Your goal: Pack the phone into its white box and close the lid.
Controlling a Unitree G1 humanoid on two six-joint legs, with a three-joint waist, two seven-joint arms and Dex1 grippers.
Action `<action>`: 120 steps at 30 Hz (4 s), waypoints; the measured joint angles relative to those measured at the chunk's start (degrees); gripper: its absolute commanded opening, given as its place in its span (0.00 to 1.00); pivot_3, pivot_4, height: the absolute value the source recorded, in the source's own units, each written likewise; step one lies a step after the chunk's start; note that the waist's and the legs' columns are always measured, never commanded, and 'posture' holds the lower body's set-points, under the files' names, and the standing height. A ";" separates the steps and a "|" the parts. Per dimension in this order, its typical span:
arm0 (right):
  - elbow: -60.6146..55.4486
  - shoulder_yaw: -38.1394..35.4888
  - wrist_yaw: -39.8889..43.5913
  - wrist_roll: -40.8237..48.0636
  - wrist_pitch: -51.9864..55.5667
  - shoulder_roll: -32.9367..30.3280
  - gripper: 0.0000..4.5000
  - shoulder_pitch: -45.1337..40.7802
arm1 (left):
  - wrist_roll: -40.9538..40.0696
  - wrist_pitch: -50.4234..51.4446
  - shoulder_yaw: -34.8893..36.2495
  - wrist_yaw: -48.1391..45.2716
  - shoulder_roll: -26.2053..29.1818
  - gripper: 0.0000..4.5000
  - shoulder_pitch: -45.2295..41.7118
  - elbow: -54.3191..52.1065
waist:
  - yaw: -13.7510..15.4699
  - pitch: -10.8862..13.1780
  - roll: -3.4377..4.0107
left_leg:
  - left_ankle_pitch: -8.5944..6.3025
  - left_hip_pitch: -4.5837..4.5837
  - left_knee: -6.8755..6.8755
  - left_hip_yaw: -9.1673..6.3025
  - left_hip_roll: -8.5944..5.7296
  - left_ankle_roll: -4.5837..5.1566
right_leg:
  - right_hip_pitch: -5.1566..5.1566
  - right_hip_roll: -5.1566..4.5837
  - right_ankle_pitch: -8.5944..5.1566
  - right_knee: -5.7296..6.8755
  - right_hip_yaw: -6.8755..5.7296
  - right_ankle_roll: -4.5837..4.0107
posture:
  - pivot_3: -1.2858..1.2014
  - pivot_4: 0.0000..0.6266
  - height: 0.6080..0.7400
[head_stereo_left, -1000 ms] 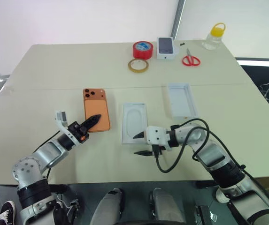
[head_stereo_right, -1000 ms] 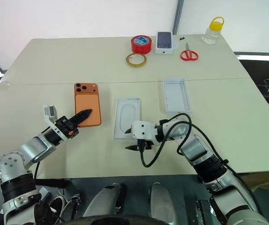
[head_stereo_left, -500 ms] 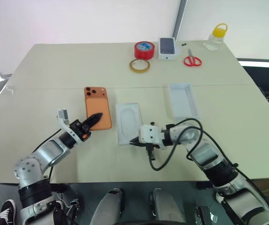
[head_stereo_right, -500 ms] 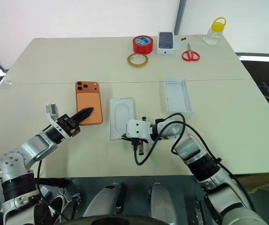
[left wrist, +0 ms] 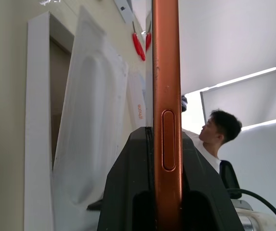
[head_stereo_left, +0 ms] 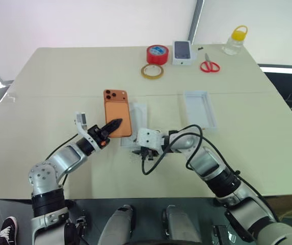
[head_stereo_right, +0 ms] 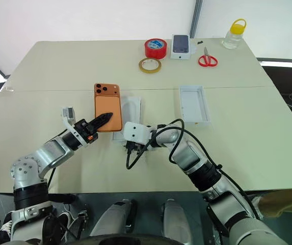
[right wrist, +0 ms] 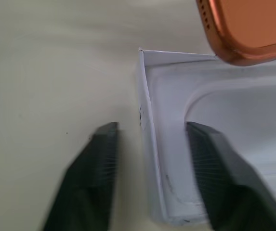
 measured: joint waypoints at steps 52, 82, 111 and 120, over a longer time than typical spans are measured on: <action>14.42 -13.61 2.48 7.50 -16.48 -11.42 0.92 -2.75 | 6.01 -1.02 -4.69 -1.02 -2.19 0.48 0.35 2.31 | 0.05 0.02 -0.03 | 0.00 -0.01 0.01 0.06 0.00 0.02 | 0.02 -0.02 0.00 -0.02 0.02 0.00 | 0.52 0.24 1.00; 14.13 -13.54 2.26 6.87 -16.69 -10.62 0.92 -2.99 | -1.97 4.36 -5.01 8.17 -1.10 0.03 -0.95 4.09 | -0.11 0.01 -0.03 | 0.00 0.02 0.06 0.06 0.01 0.01 | 0.06 0.00 0.00 -0.01 0.03 0.00 | 0.52 0.24 1.00; 14.33 -13.48 1.19 6.01 -16.74 -8.82 0.92 -3.74 | -5.67 3.01 -6.99 6.88 5.74 0.03 -8.42 10.75 | -0.07 0.02 -0.03 | 0.01 -0.01 0.07 0.07 -0.01 0.00 | 0.03 0.00 0.00 -0.01 0.04 0.01 | 0.52 0.24 1.00; 14.24 -13.49 1.16 5.77 -16.51 -8.99 0.92 -3.72 | 3.08 4.25 -8.79 -0.76 6.48 0.03 -9.60 15.54 | -0.08 0.02 -0.04 | 0.01 -0.02 0.07 0.07 -0.01 0.01 | 0.01 -0.01 0.00 0.00 0.04 0.01 | 0.52 0.24 1.00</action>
